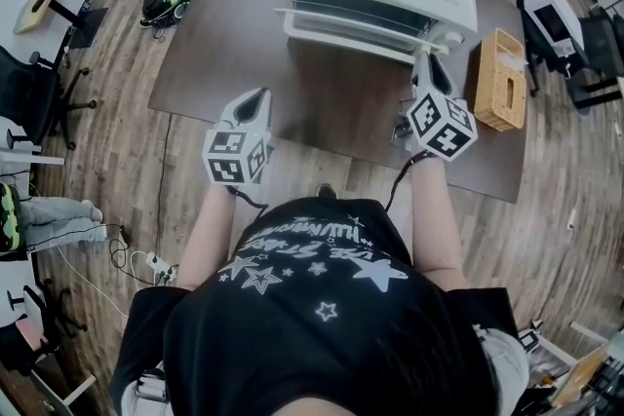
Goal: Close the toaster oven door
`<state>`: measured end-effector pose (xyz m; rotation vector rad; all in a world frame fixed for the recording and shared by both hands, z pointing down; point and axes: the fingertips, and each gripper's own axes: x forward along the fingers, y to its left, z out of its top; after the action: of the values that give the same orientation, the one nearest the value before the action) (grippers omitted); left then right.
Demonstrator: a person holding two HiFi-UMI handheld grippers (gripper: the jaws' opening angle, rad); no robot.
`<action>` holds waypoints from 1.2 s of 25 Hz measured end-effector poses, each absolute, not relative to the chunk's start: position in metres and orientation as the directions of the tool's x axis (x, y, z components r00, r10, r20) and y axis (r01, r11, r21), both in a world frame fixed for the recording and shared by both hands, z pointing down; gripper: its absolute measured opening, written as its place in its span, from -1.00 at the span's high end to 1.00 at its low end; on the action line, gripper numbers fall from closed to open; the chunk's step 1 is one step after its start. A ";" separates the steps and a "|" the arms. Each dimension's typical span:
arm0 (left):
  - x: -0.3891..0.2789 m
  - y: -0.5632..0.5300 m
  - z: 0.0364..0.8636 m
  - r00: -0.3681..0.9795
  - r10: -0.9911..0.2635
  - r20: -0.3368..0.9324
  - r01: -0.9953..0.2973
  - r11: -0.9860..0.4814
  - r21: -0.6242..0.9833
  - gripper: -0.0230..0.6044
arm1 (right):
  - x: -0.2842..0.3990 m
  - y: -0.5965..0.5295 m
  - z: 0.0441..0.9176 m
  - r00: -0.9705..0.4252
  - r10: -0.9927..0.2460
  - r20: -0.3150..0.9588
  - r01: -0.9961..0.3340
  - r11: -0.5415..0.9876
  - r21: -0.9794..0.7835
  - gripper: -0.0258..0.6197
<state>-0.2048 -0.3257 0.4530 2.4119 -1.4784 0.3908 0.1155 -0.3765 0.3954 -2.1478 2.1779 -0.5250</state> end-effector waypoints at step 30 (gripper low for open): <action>-0.201 -0.353 0.454 0.397 -0.844 0.360 -0.916 -0.385 0.108 0.89 | 0.128 -0.427 0.381 -0.051 -0.978 0.200 -0.967 -0.001 -0.256 0.70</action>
<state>-0.2011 -0.3528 0.4545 2.3696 -1.5400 0.3569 0.1283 -0.4273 0.3806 -2.1386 2.1943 -0.5082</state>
